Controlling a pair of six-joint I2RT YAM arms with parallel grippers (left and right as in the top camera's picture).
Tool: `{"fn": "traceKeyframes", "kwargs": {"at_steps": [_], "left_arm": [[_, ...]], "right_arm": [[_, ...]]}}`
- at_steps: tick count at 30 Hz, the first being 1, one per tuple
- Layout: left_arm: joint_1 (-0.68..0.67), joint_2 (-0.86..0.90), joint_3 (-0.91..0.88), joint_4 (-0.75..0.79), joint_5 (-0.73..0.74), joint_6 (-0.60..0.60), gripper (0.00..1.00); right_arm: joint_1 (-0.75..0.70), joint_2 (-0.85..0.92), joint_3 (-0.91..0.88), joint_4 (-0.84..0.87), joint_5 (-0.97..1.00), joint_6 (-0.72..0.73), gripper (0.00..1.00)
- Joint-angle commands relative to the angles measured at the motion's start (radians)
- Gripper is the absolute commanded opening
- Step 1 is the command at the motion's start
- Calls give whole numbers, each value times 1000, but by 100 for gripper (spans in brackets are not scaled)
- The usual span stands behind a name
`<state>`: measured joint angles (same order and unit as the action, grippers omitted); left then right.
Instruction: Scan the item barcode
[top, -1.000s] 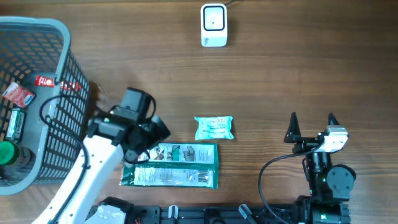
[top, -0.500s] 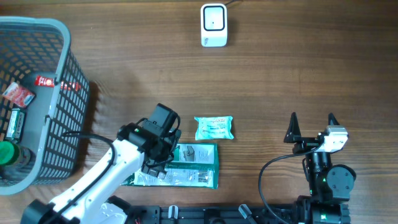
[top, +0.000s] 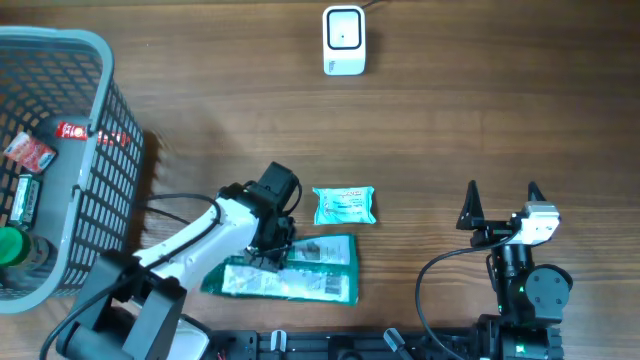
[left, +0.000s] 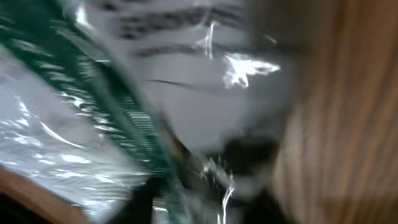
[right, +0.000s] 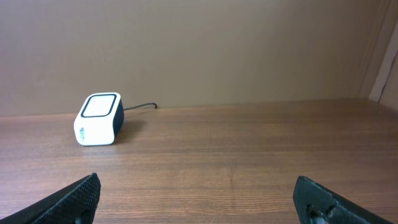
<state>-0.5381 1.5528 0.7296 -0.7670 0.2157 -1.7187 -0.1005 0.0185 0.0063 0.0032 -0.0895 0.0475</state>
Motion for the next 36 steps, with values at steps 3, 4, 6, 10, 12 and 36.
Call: {"fn": "traceKeyframes", "kwargs": {"at_steps": [3, 4, 6, 10, 12, 36], "left_arm": [[-40, 39, -29, 1, -12, -9, 4], [-40, 39, -29, 5, -23, -10, 4], [-37, 32, -25, 14, -38, -2, 4], [14, -13, 57, 19, -105, 158, 4], [48, -44, 106, 19, -137, 226, 4], [176, 27, 256, 260, -191, 329, 24]], "right_arm": [[2, -5, -1, 2, -13, 6, 100], [2, -5, -1, 2, -13, 6, 100], [2, -5, -1, 3, -13, 6, 100], [2, -5, -1, 2, -13, 6, 100], [2, -5, -1, 3, -13, 6, 100], [2, -5, -1, 2, -13, 6, 100]]}}
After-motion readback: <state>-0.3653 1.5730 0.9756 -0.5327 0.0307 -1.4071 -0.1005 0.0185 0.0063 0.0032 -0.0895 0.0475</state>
